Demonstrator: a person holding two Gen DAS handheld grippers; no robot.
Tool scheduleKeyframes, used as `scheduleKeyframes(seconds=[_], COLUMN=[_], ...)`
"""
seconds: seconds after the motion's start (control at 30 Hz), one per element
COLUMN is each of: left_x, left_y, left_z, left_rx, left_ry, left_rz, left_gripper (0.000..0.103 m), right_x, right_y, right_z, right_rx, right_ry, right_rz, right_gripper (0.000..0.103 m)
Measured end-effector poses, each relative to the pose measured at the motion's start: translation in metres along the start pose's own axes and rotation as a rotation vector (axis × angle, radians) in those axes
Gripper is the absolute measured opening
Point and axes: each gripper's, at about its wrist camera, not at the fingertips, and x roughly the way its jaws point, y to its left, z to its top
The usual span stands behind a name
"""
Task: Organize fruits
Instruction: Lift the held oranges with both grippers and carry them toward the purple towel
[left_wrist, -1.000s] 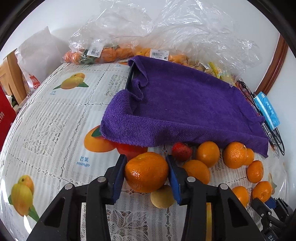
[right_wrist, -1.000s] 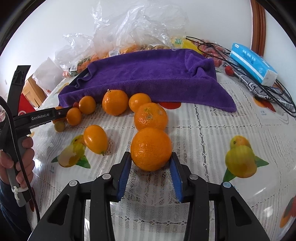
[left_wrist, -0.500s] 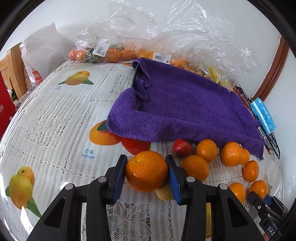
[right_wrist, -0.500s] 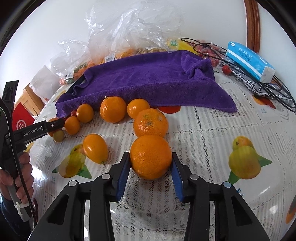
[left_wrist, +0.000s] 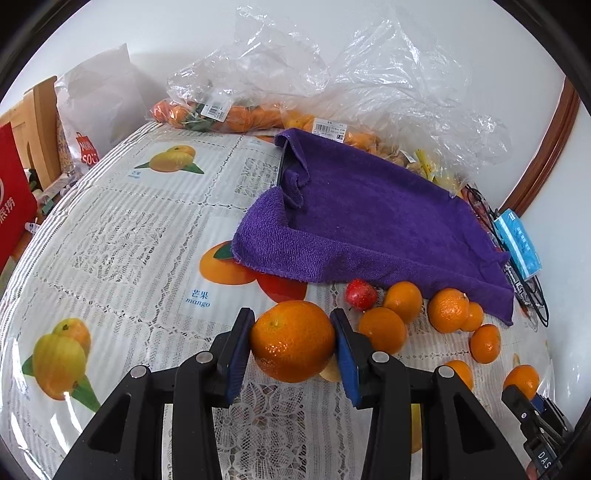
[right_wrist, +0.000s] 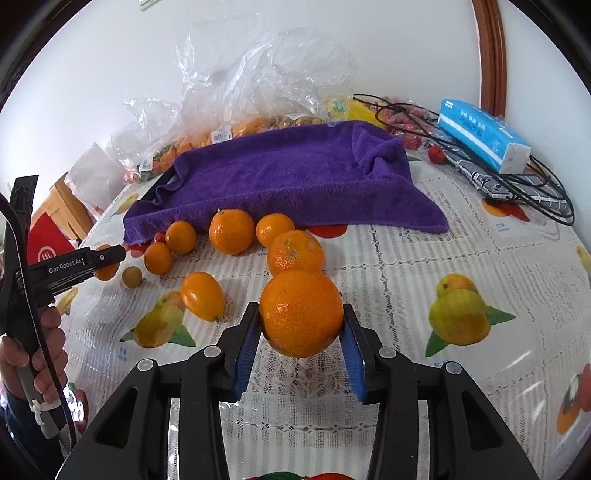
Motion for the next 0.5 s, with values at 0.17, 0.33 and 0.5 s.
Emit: scheduleKeyframes(seconds=[0.17,0.33,0.5], left_x=[-0.013,-0.024,-0.033], left_y=[0.000,-0.004,-0.013], left_z=[0.001,0.004,0.011], left_rx=[0.000,0.007,0.026], left_ry=[-0.017,-0.018,-0.031], left_rz=[-0.003,-0.021,-0.037], left_gripper=[0.040,0.040,0.040], right_x=[-0.010,-0.016,-0.019], right_y=[-0.002,-0.001,-0.002], right_z=[0.006,0.015,0.029], right_rx=[0.006,-0.001,-0.002], right_ry=[-0.024,-0.044,-0.066], right_rz=[-0.008,-0.023,-0.037], right_gripper=[0.042,0.042,0.042])
